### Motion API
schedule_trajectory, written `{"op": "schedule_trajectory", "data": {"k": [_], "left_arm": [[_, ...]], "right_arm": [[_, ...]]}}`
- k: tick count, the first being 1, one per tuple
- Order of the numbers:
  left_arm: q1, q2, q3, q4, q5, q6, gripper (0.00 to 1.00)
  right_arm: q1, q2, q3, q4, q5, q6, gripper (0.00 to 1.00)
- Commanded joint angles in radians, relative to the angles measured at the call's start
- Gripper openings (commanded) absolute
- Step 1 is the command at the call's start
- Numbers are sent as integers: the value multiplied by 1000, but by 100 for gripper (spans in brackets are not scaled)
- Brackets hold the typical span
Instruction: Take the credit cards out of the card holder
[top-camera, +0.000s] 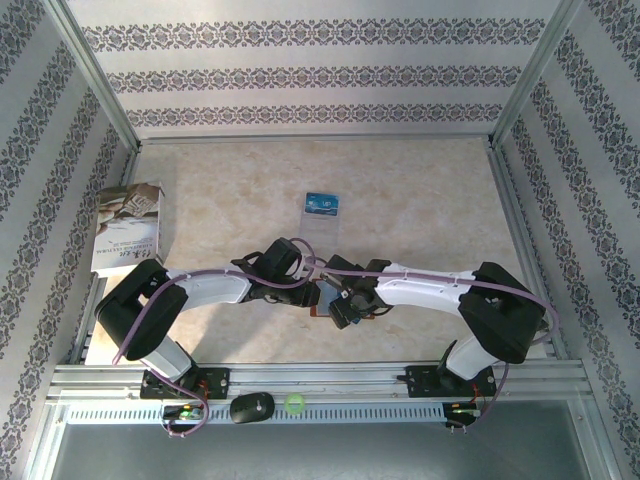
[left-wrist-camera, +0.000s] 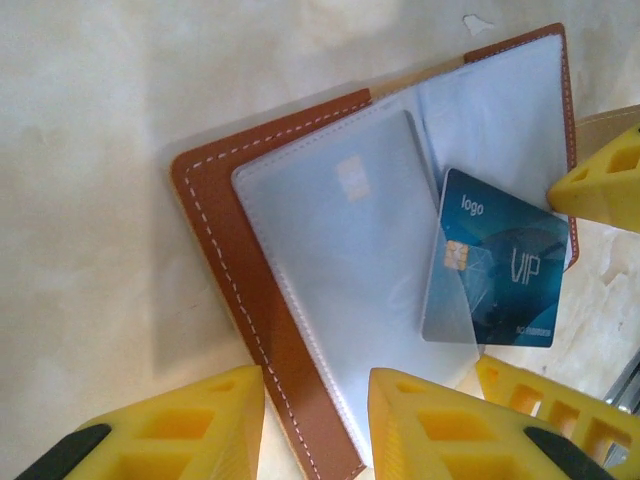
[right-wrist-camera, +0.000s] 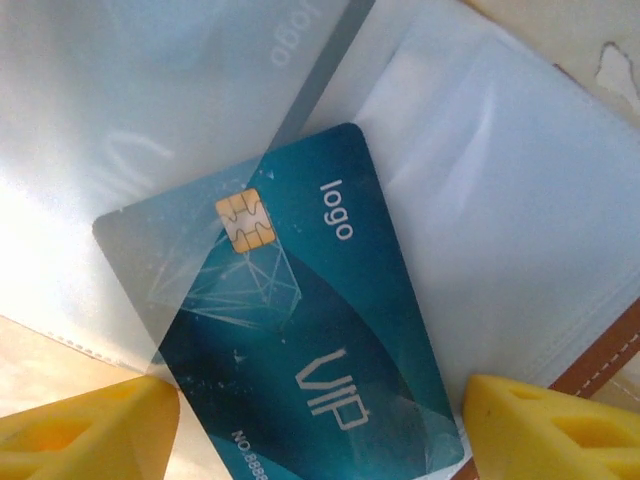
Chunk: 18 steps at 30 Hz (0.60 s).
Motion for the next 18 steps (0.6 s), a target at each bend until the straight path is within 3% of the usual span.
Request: {"op": "schedule_trajectory", "data": {"k": [1,6,18], "left_arm": [[5,-2,-4,37,-1,5,34],[4,-7,-6,36,-3,8,33],[6,0,-12,53,6,6,33]], "right_arm": [[14,40,5,1,-13,-21,71],[14,44,8,-3,-24,-24,61],[12,-24,-7,-62,-2,21,59]]}}
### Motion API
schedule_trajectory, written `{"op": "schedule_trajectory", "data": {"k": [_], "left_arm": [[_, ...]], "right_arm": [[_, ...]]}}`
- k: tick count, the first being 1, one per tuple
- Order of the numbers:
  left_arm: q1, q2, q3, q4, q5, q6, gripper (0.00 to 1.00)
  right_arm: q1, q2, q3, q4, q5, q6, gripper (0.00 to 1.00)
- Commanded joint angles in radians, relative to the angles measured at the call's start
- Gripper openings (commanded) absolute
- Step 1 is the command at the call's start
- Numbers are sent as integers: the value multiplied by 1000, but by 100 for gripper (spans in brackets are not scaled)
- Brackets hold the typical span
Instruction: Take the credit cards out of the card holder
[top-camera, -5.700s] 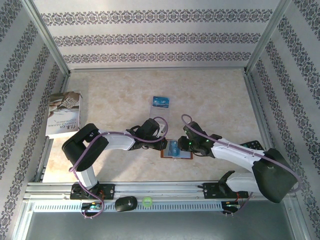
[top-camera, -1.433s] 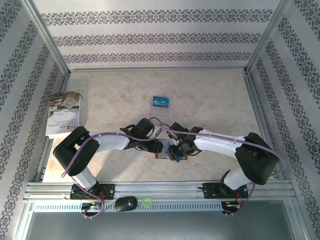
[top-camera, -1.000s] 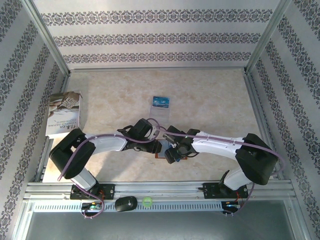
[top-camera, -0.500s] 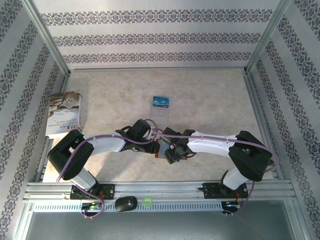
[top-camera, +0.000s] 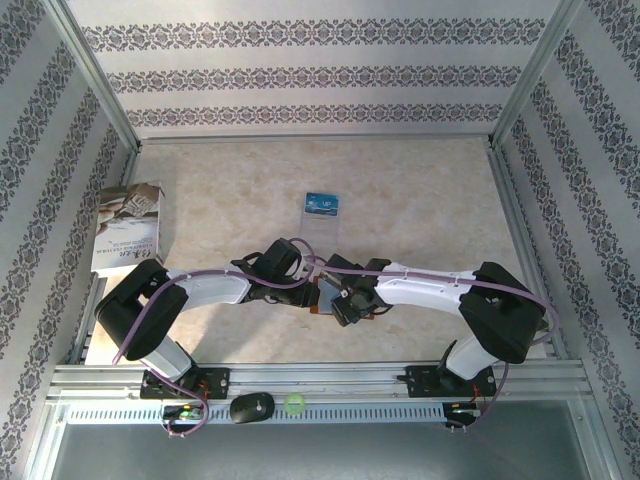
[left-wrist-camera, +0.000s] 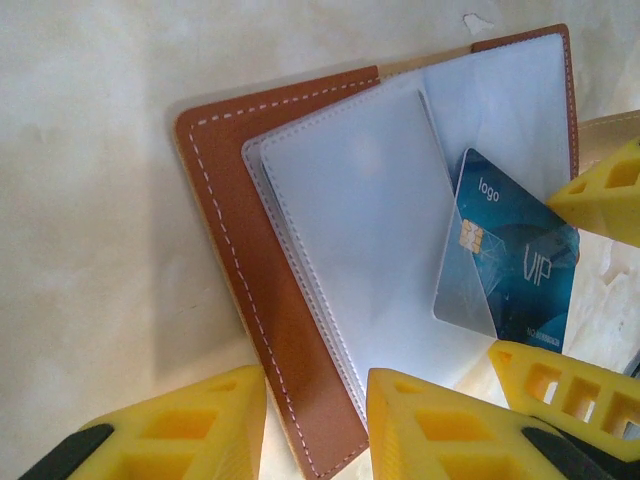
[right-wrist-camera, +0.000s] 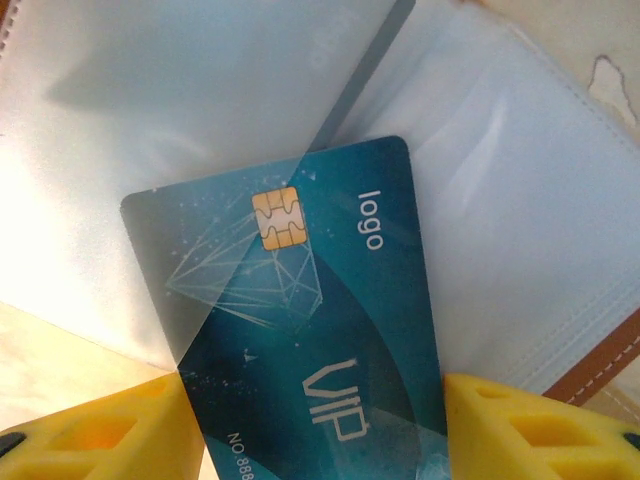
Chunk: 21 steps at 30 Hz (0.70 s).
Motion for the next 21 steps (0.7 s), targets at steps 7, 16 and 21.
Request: {"op": "schedule_trajectory", "data": {"k": [7,16,21], "left_arm": [[6,2,7,43,6,17,33],[-1,9,27,115,37,30,42],[-36,84,64,169,26,39,46]], "right_arm": [[13,-36,-42,-92,-41,74,59],[14,-67,-25,-202,-40,115,59],[14,-89,-37,-147,-60,115,59]]}}
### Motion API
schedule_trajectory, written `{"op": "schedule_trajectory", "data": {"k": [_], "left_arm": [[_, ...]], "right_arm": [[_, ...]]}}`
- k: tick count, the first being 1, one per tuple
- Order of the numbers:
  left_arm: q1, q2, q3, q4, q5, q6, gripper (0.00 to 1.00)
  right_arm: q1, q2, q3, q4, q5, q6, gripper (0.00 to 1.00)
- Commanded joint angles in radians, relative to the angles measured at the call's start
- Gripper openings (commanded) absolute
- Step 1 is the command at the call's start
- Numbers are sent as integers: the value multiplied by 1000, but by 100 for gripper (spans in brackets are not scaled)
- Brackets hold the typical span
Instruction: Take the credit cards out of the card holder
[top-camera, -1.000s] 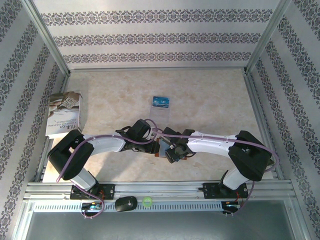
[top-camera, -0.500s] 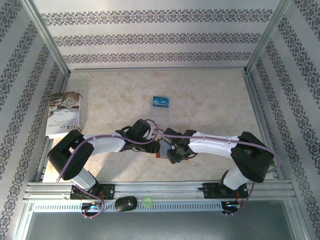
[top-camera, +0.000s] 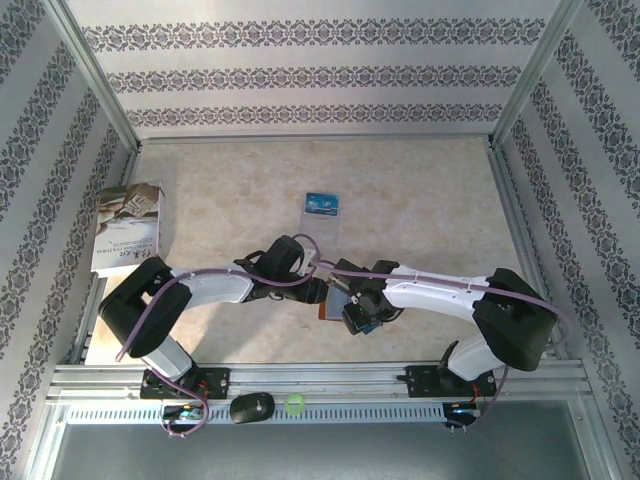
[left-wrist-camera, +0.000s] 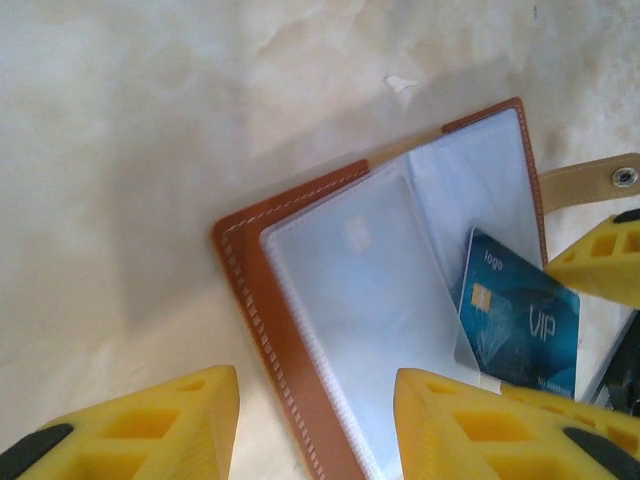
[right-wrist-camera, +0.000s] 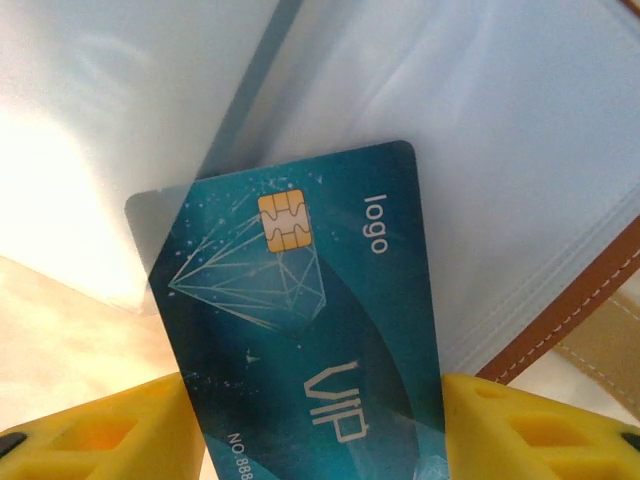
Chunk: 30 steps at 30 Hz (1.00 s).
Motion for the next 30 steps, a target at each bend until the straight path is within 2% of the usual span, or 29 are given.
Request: {"op": "schedule_trajectory", "data": {"k": [1,4,8,16,23,30], "left_arm": [[-25,63,48,69,-2,28,44],[-26,82,51,74,-47,7,37],[-25,2,10,58,-145,6,37],[-23,-61,-31,41,-192,2,37],[-20,-141,-105,39,-247,-16,38],[-10,-197,-152,22,-257,-20,38]], "right_arm": [[13,-11,-1,-4,-11,19,59],[14,-9,11,-25,10,33,58],[14,-72,3,-66,49,62,58],[8,-149,-5,-125,92,109,58],[4,-102,51,21,166,245,58],[19,24,53,170,197,365,60]]}}
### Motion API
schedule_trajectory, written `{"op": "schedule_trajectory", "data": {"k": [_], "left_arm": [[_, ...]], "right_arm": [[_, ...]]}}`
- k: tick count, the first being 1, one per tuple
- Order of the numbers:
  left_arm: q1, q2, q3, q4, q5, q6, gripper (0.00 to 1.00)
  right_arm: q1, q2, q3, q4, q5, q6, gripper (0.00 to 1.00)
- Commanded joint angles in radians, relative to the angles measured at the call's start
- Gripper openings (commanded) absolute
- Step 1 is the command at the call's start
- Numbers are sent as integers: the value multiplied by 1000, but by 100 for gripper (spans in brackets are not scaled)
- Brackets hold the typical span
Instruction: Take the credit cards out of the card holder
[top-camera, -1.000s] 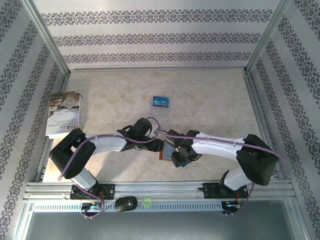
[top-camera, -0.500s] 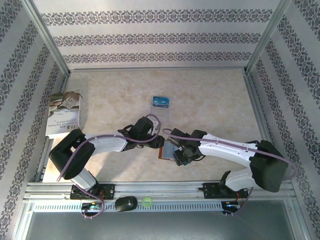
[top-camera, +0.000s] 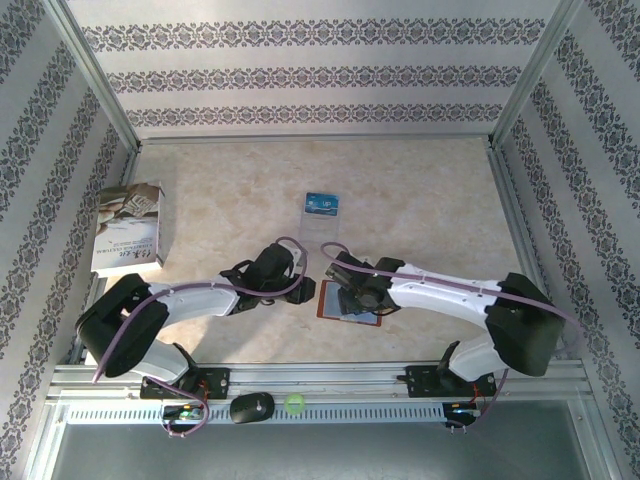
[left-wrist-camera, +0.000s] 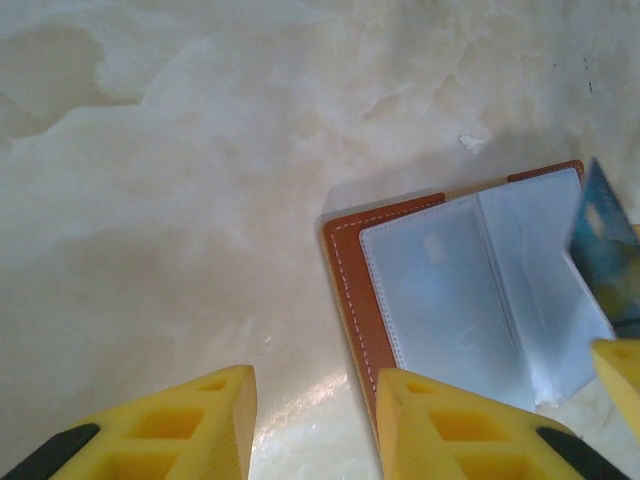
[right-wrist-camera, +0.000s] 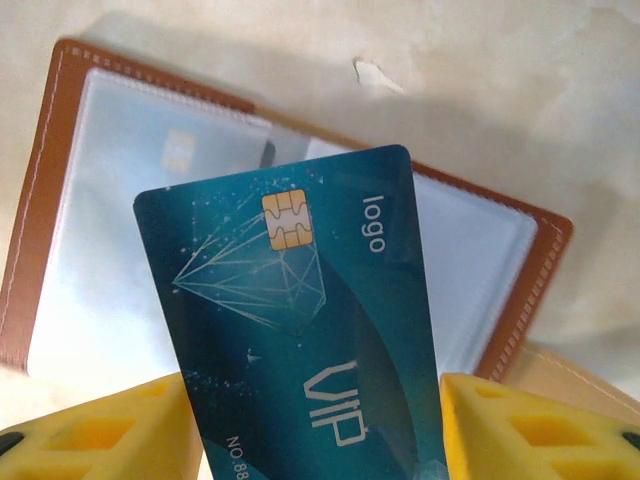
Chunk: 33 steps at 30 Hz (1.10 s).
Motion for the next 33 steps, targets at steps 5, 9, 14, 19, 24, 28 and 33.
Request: {"op": "schedule_trajectory", "data": {"k": [5,9,14,19,24,28,33], "left_arm": [[11,-39,-23,-28,-9,-6,38],[13,-39,-12,-34,14,-8,38],[10,-35,27,-52,56,5,38],[-43,38,131,-74,83,23,26],[-93,143,241,-93,116,41,15],[-99,219,285,-91,147,35,8],[-100,270,301,-102,148,36,2]], "right_arm": [[34,132,31,94,37,120,70],[34,88,12,109,46,89,78],[32,-94,-48,105,105,41,77],[-91,-245,-180,256,-104,-100,50],[-211,-210,-215,272,-301,-174,40],[-260,-200,-271,329,-348,-158,40],[-297,-206,-306,367,-385,-159,40]]}}
